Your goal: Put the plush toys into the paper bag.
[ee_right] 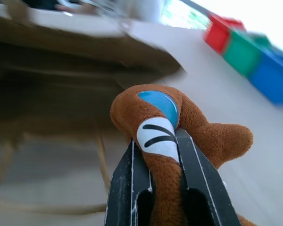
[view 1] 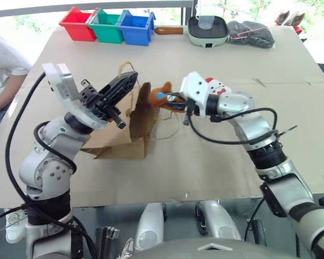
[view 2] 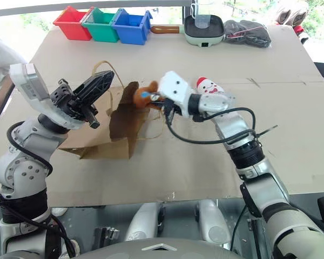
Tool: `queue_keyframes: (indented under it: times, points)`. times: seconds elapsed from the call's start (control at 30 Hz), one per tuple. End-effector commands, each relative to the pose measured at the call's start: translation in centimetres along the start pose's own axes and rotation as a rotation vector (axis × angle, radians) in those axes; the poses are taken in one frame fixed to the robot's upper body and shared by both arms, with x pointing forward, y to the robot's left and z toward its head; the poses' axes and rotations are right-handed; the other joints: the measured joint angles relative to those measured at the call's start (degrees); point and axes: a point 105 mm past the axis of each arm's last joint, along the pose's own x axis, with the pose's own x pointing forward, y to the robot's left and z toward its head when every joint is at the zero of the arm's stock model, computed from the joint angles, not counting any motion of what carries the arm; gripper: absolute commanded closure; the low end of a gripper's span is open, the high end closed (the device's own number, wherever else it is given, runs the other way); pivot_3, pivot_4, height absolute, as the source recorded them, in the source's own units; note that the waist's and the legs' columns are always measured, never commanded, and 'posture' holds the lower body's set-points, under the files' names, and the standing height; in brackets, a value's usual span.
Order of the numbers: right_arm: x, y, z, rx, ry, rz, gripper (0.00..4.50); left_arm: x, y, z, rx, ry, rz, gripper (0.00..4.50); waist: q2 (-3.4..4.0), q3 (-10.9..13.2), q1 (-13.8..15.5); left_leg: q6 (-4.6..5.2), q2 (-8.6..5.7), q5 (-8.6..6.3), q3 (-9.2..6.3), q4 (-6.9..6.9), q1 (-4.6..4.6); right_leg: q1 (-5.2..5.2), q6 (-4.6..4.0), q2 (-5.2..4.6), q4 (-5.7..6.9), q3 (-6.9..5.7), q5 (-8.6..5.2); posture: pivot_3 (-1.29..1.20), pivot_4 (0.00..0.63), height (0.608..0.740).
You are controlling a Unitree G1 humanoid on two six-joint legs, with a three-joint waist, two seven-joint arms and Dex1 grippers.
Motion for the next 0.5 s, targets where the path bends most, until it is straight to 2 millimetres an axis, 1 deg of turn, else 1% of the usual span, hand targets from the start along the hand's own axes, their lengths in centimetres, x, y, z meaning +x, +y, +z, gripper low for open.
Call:
queue_keyframes:
  times: [0.03, 0.1, 0.17, 0.27, 0.3, 0.33, 0.4, 0.43, 0.5]
  points:
    - [-0.1, -2.0, -0.5, -0.085, 0.078, -0.019, 4.49, 0.5, -0.6, 0.5, 0.028, -0.006, -0.037, 4.5, 0.0, 0.01, 0.07, 0.0, 0.0, 0.0, 0.0, 0.02, 0.0, 0.0, 0.0, 0.0, 0.0, 0.0, 0.0, 0.0, 0.15, 0.74]
    - [-1.1, -3.1, -0.9, -0.099, 0.095, -0.042, 4.49, 0.4, -0.5, 0.8, 0.036, -0.014, -0.025, 4.5, -0.02, 0.01, 0.63, -0.01, -0.03, 0.0, -0.02, 0.03, -0.01, 0.02, -0.01, -0.03, -0.01, -0.01, 0.0, 0.0, 0.15, 0.74]
    - [-1.6, -3.1, -0.4, -0.076, 0.067, -0.026, 4.49, 0.2, -0.3, 1.0, 0.038, -0.018, -0.016, 4.5, -0.03, 0.02, 0.75, 0.0, -0.06, 0.0, -0.02, 0.04, -0.03, 0.04, -0.01, -0.09, -0.07, -0.04, 0.0, 0.0, 0.15, 0.74]
    - [-2.2, -3.3, -0.6, -0.1, 0.099, -0.029, 4.49, 0.2, -0.3, 0.8, 0.034, -0.014, -0.014, 4.5, -0.02, 0.02, 0.33, 0.0, -0.04, 0.0, -0.01, 0.02, -0.03, 0.03, -0.01, -0.08, -0.06, -0.02, 0.0, 0.0, 0.15, 0.74]
    - [-3.5, -4.7, -1.2, -0.094, 0.138, -0.1, 4.49, 0.3, -0.3, 0.7, 0.029, -0.016, -0.014, 4.5, -0.02, 0.03, 0.18, 0.0, -0.03, 0.0, -0.01, 0.01, -0.02, 0.02, -0.01, -0.06, -0.05, -0.02, 0.0, 0.0, 0.15, 0.74]
    - [-4.4, -5.6, -1.6, -0.087, 0.163, -0.154, 4.49, 0.3, -0.4, 0.6, 0.026, -0.018, -0.013, 4.5, -0.01, 0.03, 0.2, 0.0, -0.02, 0.0, -0.02, 0.01, -0.02, 0.02, -0.01, -0.05, -0.03, -0.02, 0.0, 0.0, 0.15, 0.74]
    - [-6.8, -7.8, -1.7, -0.026, 0.168, -0.3, 4.49, 0.4, -0.4, 0.5, 0.019, -0.018, -0.015, 4.5, -0.01, 0.04, 0.33, 0.0, -0.02, 0.0, -0.02, 0.01, -0.02, 0.02, -0.01, -0.06, -0.02, -0.03, 0.0, 0.0, 0.15, 0.74]
    - [-7.6, -8.5, -1.6, 0.002, 0.162, -0.354, 4.49, 0.4, -0.4, 0.4, 0.016, -0.016, -0.017, 4.5, -0.01, 0.04, 0.45, 0.0, -0.04, 0.0, -0.01, 0.02, -0.02, 0.02, -0.01, -0.08, -0.02, -0.03, 0.0, 0.0, 0.15, 0.74]
    - [-8.8, -9.2, -1.4, 0.014, 0.167, -0.419, 4.49, 0.4, -0.4, 0.4, 0.013, -0.015, -0.02, 4.5, -0.01, 0.03, 0.48, 0.0, -0.06, 0.0, -0.01, 0.02, -0.03, 0.03, -0.01, -0.09, -0.03, -0.02, 0.0, 0.0, 0.15, 0.74]
